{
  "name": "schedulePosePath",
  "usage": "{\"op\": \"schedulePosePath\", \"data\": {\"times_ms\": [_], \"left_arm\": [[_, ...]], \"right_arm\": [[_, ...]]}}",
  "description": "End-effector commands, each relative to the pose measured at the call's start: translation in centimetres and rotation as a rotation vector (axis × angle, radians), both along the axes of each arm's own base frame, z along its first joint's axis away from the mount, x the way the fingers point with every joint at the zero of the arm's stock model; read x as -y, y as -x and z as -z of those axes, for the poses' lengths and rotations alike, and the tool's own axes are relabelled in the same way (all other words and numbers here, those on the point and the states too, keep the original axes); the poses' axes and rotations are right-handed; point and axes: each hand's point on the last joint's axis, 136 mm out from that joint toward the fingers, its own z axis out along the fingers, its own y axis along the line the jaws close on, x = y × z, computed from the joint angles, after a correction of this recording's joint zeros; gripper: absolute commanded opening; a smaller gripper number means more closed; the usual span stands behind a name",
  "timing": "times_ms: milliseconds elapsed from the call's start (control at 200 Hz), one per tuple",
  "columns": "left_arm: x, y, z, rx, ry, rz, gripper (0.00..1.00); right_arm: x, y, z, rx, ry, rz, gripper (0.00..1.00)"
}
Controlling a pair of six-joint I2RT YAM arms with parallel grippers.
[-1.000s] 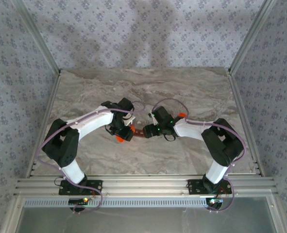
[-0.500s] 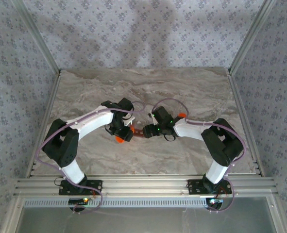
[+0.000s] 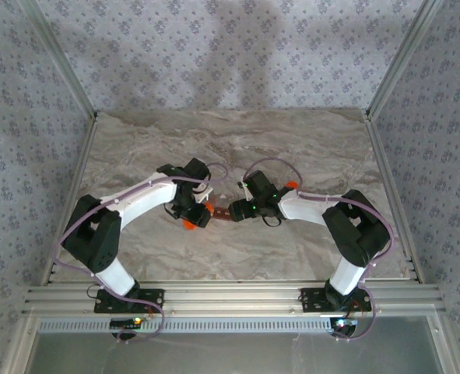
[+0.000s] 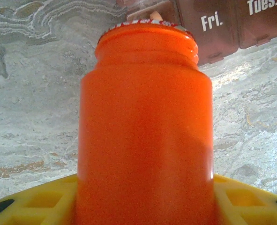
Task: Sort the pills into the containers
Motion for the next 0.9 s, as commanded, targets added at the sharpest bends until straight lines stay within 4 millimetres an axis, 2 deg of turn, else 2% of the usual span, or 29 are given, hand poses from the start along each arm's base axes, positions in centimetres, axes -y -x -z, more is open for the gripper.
{"op": "schedulePosePath", "data": {"times_ms": [0, 420, 895], "left_arm": [[0.2, 0.0, -0.5, 0.025, 0.044, 0.005, 0.0], [1.0, 0.5, 0.2, 0.075, 0.147, 0.006, 0.0], [1.2, -1.2, -2.2, 0.35, 0.305, -0.024, 0.0]], "right_arm": [[0.8, 1.4, 2.3, -0.071, 0.065, 0.004, 0.81], [0.9, 1.6, 2.6, -0.079, 0.069, 0.006, 0.81], [0.2, 1.0, 1.2, -0.073, 0.044, 0.007, 0.82]]}}
